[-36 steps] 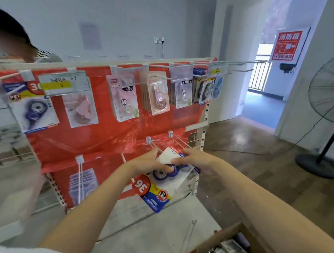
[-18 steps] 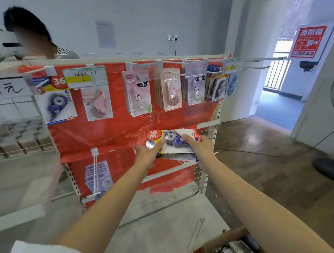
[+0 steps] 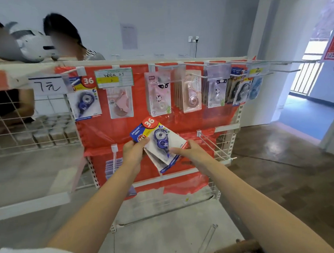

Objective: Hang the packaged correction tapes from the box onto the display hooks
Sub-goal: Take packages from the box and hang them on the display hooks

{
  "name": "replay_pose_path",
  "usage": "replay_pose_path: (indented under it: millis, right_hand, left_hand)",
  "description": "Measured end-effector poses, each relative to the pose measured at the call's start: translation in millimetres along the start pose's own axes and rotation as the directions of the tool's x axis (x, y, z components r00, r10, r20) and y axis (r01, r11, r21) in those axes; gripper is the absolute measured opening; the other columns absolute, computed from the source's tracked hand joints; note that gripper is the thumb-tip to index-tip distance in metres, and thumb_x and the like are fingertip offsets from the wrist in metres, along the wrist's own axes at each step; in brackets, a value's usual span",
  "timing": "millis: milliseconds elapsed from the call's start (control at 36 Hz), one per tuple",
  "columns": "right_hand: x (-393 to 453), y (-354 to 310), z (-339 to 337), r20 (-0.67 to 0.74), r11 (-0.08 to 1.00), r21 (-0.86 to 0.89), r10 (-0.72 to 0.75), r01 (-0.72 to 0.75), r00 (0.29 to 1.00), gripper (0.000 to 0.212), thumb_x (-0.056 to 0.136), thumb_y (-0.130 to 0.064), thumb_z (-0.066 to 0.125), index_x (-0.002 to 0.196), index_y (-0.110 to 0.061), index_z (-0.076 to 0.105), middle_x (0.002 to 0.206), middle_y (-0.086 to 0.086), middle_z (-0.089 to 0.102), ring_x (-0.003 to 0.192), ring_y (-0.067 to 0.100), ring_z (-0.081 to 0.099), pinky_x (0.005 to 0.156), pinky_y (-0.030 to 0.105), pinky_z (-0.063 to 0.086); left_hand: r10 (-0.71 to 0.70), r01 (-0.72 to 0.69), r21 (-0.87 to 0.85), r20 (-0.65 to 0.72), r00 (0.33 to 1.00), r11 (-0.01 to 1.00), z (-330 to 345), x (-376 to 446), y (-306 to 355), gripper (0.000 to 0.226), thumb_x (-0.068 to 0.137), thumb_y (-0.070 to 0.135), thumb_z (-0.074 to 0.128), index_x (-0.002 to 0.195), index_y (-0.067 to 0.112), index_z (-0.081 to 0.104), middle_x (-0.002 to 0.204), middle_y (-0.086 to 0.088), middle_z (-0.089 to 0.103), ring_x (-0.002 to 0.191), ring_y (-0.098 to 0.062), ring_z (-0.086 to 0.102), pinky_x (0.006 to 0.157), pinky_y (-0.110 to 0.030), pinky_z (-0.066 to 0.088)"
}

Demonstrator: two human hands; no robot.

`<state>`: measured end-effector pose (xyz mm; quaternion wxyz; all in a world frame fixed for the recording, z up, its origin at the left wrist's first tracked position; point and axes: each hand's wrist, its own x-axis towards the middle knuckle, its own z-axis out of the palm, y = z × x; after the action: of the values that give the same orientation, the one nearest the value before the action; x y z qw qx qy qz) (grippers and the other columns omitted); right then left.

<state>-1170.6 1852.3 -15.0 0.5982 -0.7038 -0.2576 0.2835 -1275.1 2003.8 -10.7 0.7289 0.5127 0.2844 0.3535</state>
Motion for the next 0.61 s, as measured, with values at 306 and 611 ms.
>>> replay_pose_path:
  millis: [306,611]
  right_hand:
    - [3,-16,73,0.220,0.981,-0.189,-0.005,0.048,0.976,0.038,0.077,-0.053,0.072,0.099,-0.024,0.059,0.106,0.005,0.069,0.083,0.023,0.071,0.069,0.038,0.060]
    - [14,-34,120,0.263,0.996,-0.035,-0.068,0.080,0.962,0.037,0.077,-0.033,0.078,0.104,-0.015,0.060,0.105,0.006,0.068,0.095,0.022,0.067,0.077,0.047,0.059]
  left_hand:
    - [0.140,-0.139,0.159,0.000,0.990,0.978,-46,-14,29,0.007,0.094,0.021,0.059,0.087,0.018,0.058,0.085,0.004,0.060,0.082,-0.011,0.055,0.068,-0.016,0.045]
    - [-0.125,0.108,0.090,0.209,0.970,0.990,-108,-23,55,0.028,0.097,0.019,0.049,0.119,0.007,0.060,0.114,-0.020,0.066,0.102,-0.033,0.065,0.099,-0.050,0.047]
